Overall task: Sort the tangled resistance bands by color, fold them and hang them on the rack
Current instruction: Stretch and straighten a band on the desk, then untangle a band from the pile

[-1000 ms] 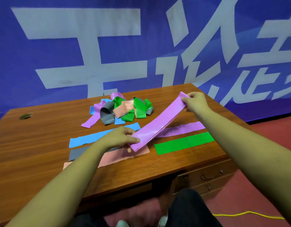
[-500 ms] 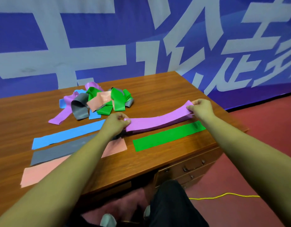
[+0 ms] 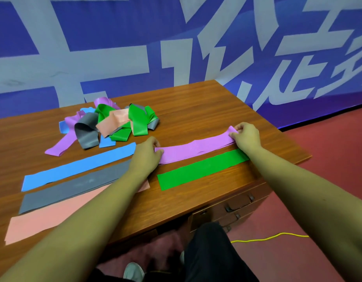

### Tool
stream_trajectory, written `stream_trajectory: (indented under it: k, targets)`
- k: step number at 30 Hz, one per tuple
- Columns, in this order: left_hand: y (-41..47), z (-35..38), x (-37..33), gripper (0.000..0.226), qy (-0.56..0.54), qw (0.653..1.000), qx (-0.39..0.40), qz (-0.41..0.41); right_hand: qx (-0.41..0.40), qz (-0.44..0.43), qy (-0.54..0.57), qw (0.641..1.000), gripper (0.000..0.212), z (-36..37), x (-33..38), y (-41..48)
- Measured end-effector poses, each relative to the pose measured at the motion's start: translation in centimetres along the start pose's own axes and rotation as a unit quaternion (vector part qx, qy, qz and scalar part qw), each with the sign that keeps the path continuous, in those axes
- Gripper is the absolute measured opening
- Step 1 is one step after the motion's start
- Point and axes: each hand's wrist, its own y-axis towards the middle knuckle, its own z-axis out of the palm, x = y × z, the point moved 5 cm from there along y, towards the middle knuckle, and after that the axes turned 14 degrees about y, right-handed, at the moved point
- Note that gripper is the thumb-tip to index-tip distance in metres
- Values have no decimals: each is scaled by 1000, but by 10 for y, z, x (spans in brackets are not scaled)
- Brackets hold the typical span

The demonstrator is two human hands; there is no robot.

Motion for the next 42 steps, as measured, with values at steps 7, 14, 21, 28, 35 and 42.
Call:
stream_trajectory:
  k: [7, 14, 21, 28, 35, 42]
  targets:
    - [6, 7, 3, 19, 109, 993, 18, 39, -17, -2, -64, 998, 25, 9, -5, 1]
    - [3, 9, 2, 49, 154, 973, 46, 165, 134, -232, -152, 951, 35, 39, 32, -14]
    - [2, 8, 4, 52, 144, 962, 94, 213, 356, -234, -101, 899, 38, 72, 52, -38]
    - [-5, 5, 10, 44, 155, 952, 59, 256, 347, -233, -134, 899, 28, 68, 53, -42]
    - [36, -39, 55, 25, 108, 983, -80, 126, 256, -222, -63, 939, 18, 109, 120, -39]
    - [85, -40, 89, 28, 179, 983, -50, 8, 235, -150, -30, 960, 16, 204, 162, -41]
